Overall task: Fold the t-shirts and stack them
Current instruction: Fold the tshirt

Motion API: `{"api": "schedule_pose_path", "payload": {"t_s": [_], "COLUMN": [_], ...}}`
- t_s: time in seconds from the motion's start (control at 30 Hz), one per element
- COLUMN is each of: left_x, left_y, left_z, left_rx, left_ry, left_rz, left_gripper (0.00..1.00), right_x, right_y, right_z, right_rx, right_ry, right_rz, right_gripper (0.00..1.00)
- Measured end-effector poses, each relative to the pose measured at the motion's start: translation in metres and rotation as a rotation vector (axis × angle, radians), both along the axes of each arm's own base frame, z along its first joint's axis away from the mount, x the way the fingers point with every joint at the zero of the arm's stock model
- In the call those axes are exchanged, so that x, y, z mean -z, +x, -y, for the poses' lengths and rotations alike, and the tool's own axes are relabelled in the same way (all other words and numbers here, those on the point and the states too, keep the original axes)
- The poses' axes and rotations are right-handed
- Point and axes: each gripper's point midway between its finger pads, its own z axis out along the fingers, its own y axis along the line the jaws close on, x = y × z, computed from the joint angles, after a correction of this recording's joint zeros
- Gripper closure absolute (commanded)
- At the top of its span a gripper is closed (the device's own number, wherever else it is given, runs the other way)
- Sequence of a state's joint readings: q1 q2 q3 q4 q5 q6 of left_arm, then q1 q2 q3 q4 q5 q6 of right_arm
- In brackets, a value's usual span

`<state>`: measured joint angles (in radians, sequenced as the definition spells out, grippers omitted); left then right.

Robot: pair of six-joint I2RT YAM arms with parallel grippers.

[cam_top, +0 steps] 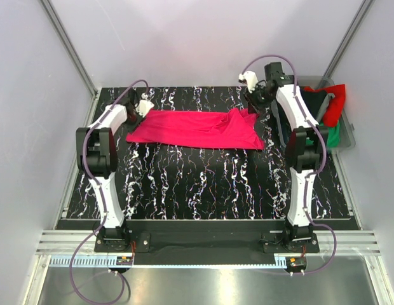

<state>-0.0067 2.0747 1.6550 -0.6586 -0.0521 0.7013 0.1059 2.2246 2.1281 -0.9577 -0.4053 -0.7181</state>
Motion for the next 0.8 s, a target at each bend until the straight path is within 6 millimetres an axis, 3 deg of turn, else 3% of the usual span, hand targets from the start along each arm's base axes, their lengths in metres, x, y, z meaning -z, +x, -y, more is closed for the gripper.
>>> {"api": "schedule_pose_path", "payload": {"t_s": [0.13,0.3,0.43,0.53,0.8], "left_x": [0.026,0.031,0.031,0.032,0.043], "left_y": [-0.005,-0.006,-0.006,-0.007,-0.019], "left_z": [0.001,0.001,0.001,0.002,0.002], "left_rx": [-0.019,-0.025,-0.034,-0.038,-0.041], "left_ry": [-0.009,-0.013,-0.017,-0.02,-0.023], "left_rz": [-0.058,-0.068,-0.068,-0.069,-0.103], "left_gripper": [0.63,0.64,0.64,0.65,0.65], "right_x": [-0.002,0.033,0.059,0.066,0.069], "right_y": [0.019,0.013,-0.002,-0.008,0.007], "right_z": [-0.036,-0.066,-0.078,-0.087,-0.107], "right_rx": [-0.065,-0.12,-0.147,-0.164,-0.173], "right_ry": [0.047,0.064,0.052,0.048,0.071], "right_rz": [0.03,-0.059,-0.138,-0.165,-0.134], "right_gripper": [0.67,0.67,0.67,0.67,0.67]}}
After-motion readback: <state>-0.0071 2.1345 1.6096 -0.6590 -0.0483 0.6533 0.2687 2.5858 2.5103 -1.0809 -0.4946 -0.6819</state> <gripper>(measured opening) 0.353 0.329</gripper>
